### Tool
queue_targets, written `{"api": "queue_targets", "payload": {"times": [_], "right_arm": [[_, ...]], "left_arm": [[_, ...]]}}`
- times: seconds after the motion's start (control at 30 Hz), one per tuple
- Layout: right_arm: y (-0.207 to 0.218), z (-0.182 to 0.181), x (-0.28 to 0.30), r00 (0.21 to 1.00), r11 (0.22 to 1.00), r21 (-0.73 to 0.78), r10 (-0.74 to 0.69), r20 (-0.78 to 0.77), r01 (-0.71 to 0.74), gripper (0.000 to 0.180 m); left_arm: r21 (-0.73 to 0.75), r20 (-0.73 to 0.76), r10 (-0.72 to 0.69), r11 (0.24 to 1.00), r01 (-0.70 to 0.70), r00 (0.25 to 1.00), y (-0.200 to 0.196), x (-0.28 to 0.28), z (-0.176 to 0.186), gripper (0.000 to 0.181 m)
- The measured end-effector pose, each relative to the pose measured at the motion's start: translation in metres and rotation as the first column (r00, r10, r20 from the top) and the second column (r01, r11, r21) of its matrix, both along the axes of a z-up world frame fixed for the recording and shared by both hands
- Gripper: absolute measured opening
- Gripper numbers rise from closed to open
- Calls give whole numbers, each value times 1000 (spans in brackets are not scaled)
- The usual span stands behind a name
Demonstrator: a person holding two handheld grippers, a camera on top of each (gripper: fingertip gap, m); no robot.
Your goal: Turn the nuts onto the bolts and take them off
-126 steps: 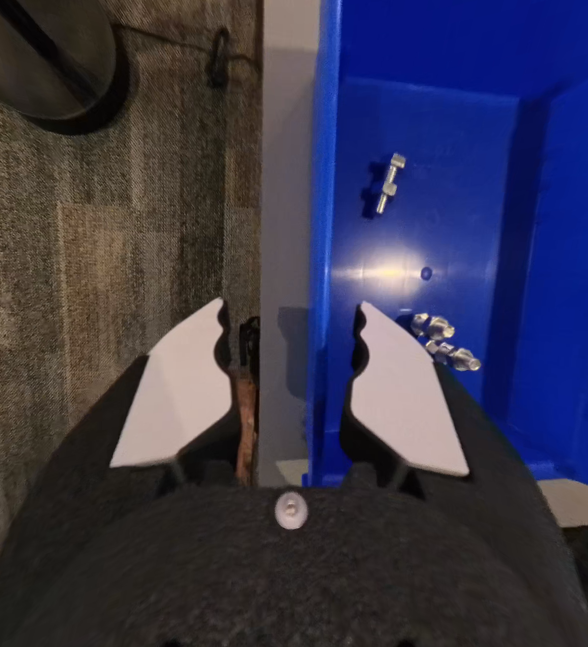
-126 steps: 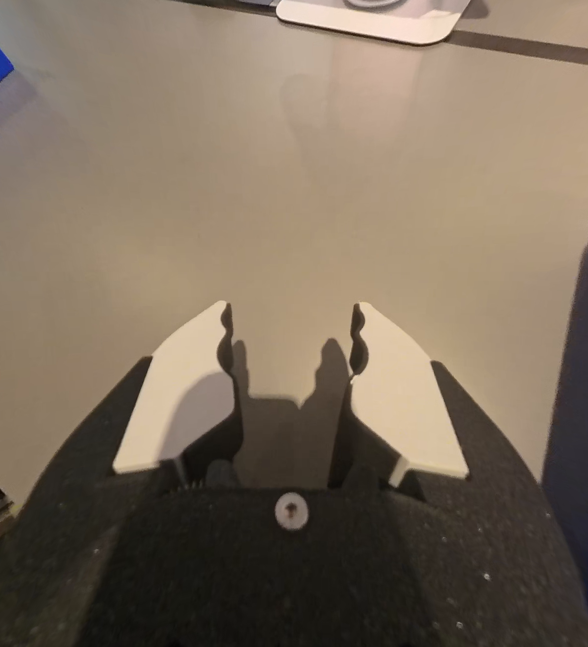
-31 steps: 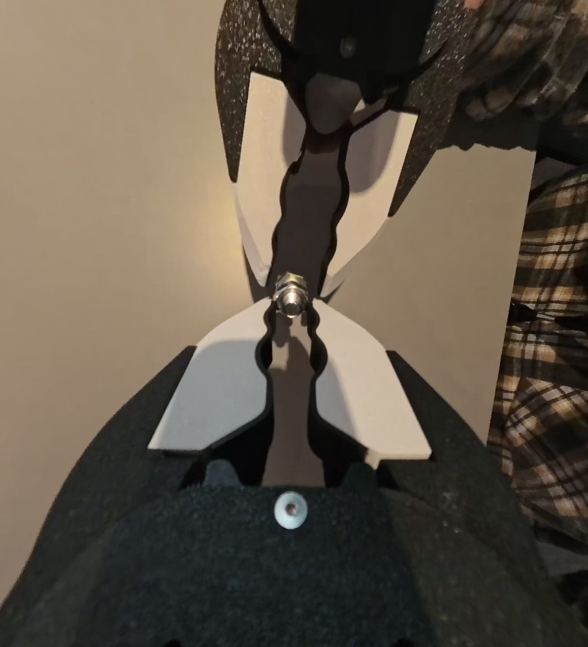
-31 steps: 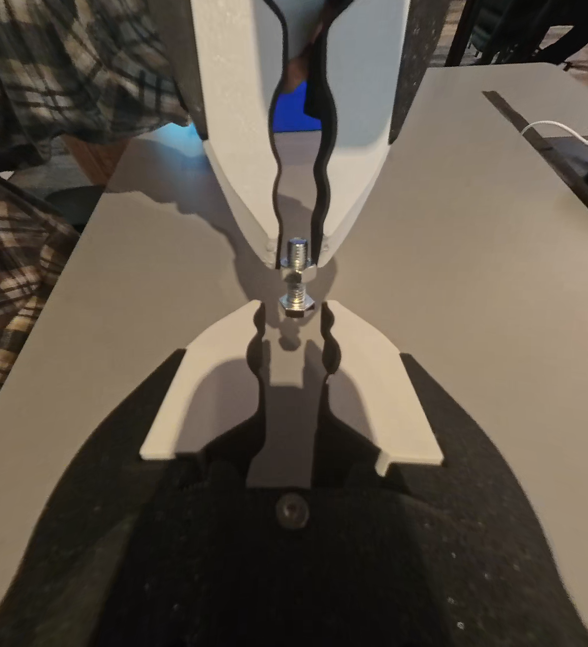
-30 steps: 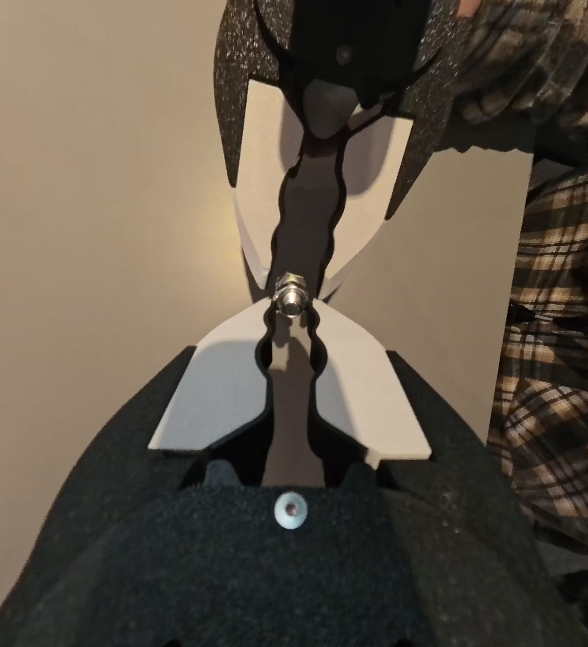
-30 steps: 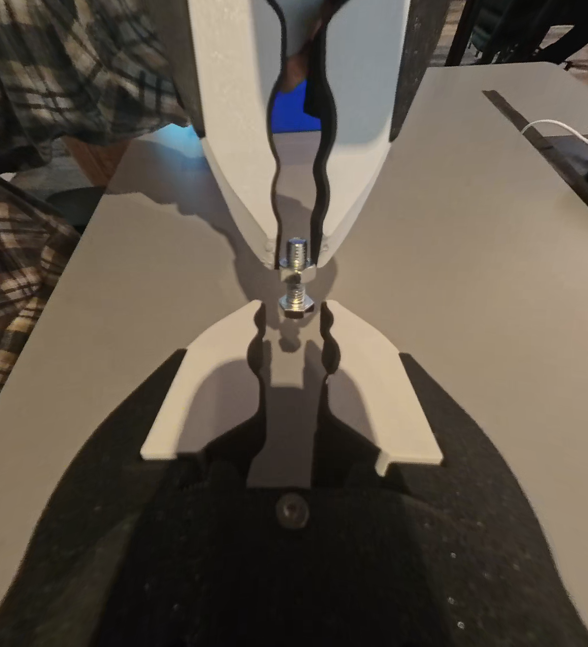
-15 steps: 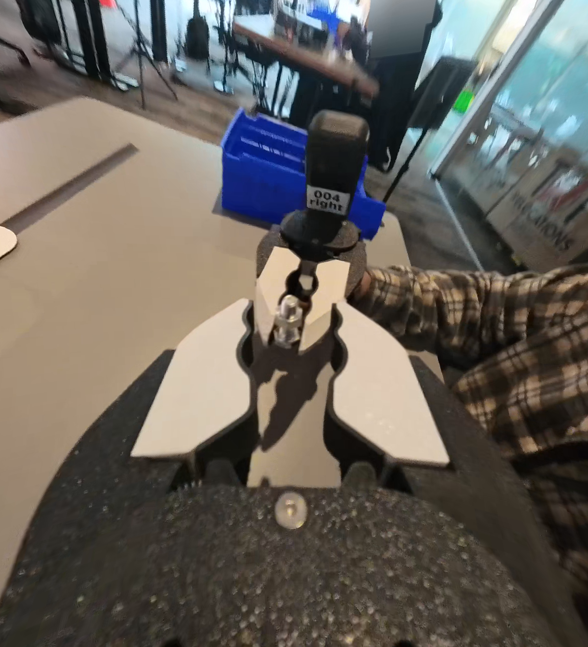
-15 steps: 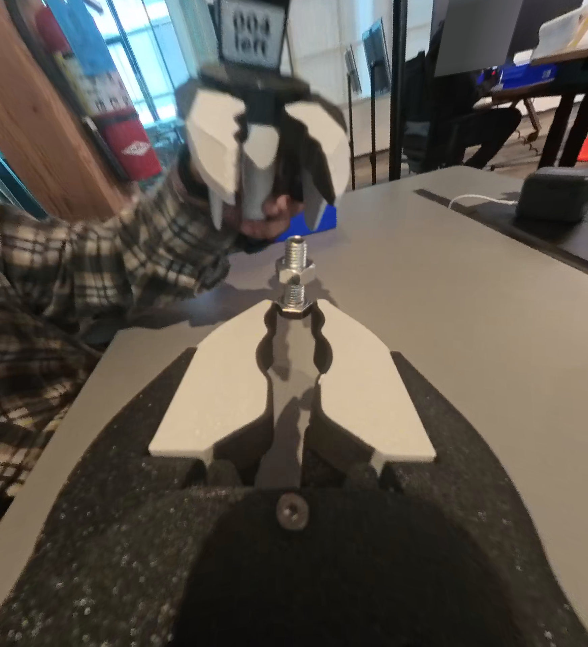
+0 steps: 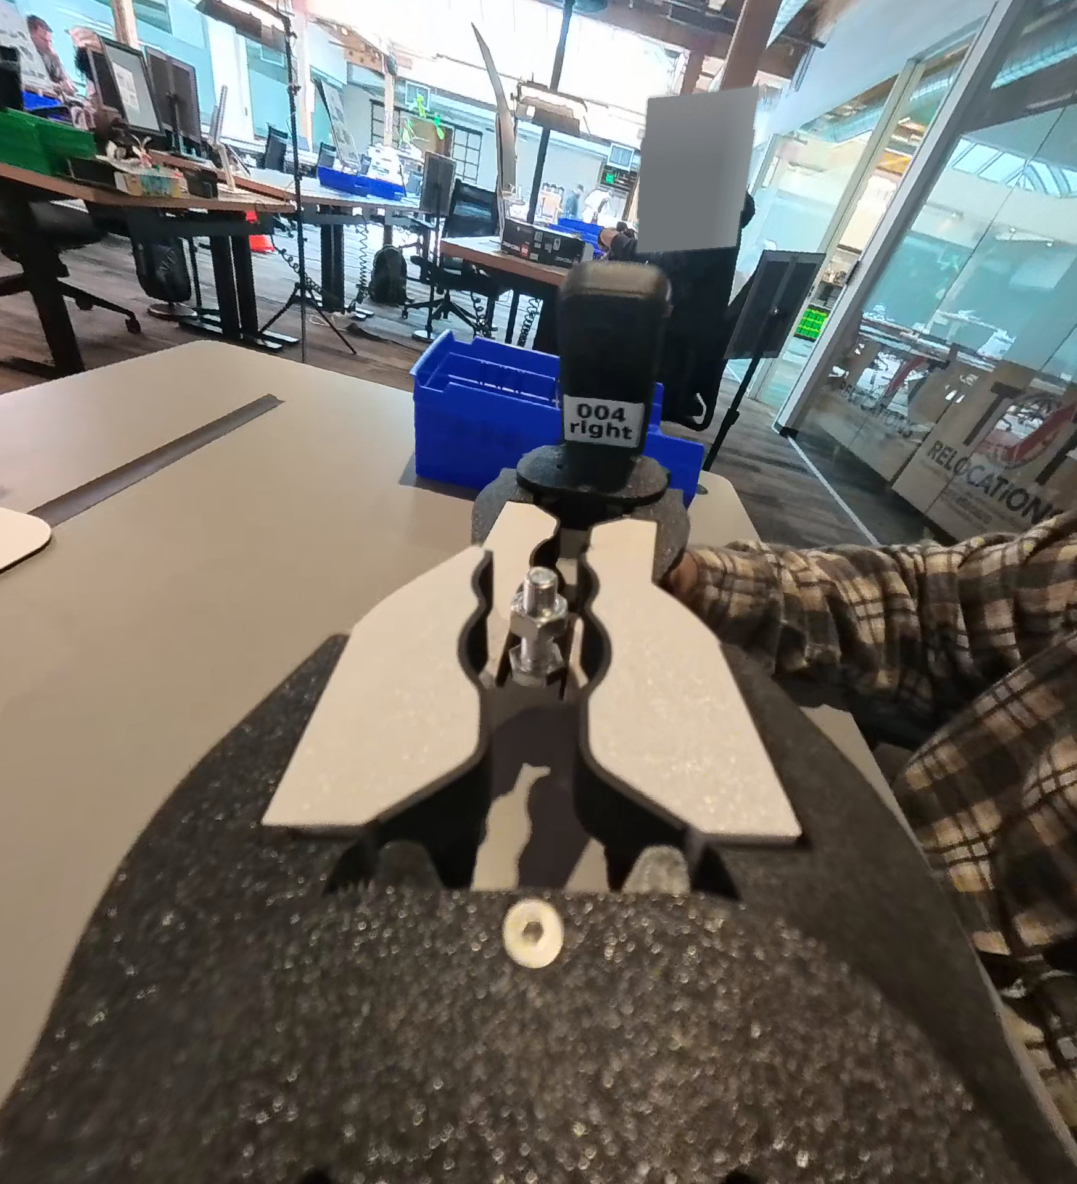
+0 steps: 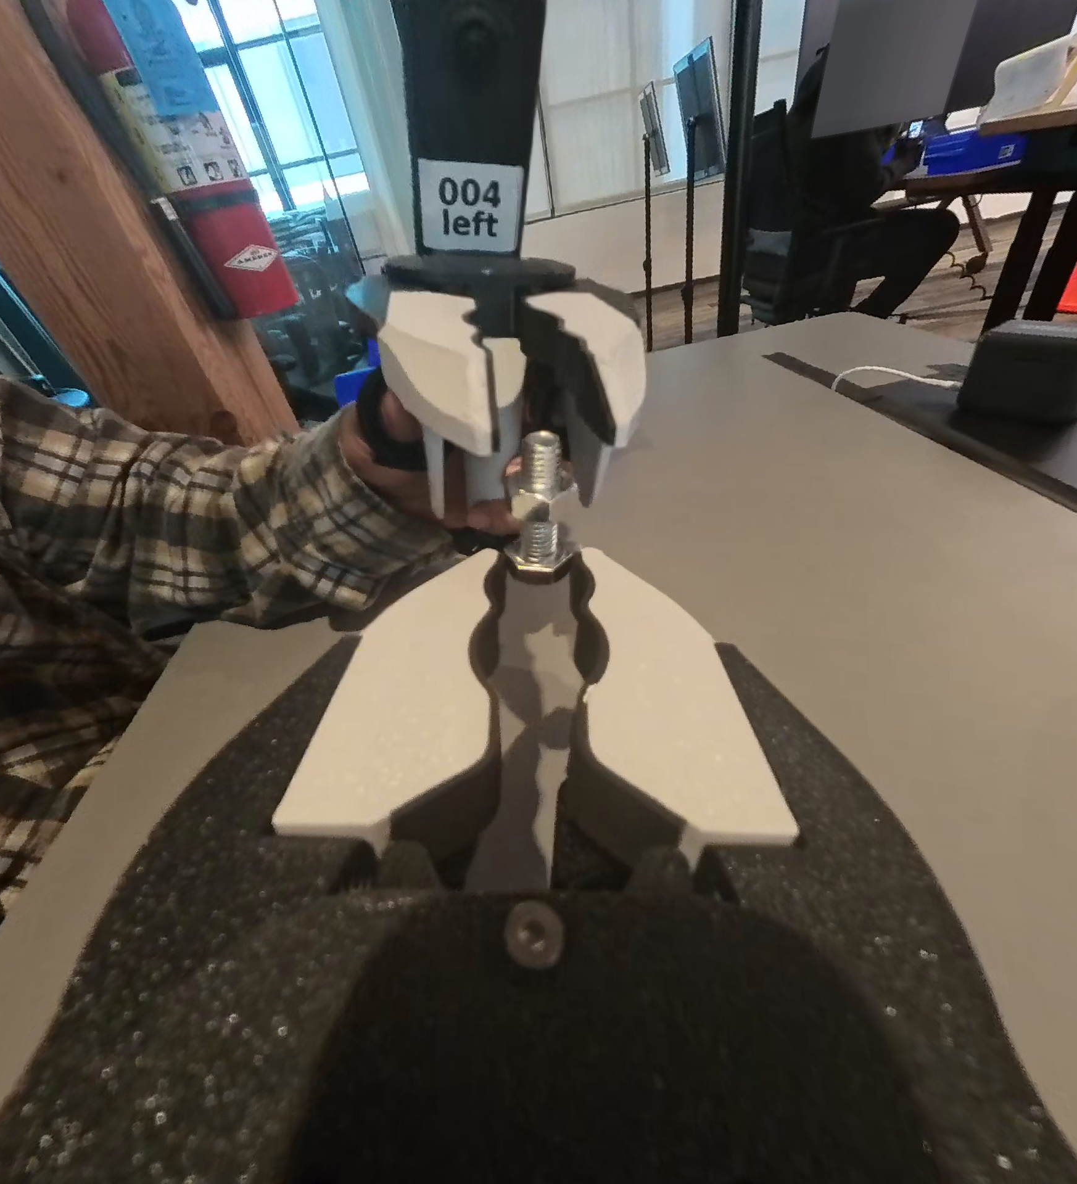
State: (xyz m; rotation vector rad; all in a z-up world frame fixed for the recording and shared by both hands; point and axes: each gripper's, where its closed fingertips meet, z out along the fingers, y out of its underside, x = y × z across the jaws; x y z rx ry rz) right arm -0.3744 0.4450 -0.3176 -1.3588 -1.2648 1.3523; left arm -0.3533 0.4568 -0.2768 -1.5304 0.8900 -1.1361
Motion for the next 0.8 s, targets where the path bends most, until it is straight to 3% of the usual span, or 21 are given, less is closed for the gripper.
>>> {"api": "queue_targets", "payload": {"times": [0.17, 0.47, 0.6, 0.8], "right_arm": [[-1, 1, 0, 1000, 1000, 0, 0, -2, 0, 18], [5, -9, 6, 999, 1000, 5, 8, 47, -8, 19], [30, -13, 31, 995, 999, 16, -49, 85, 48, 35], [64, 2, 70, 988, 987, -54, -155, -15, 154, 29]], "left_arm": [[3, -13, -16, 1000, 16, 1000, -3, 2, -4, 9], [78, -45, 37, 996, -33, 998, 1, 2, -13, 9], [28, -39, 45, 999, -44, 998, 14, -1, -36, 8], [-10, -141, 17, 1000, -19, 990, 29, 4, -78, 8]]}}
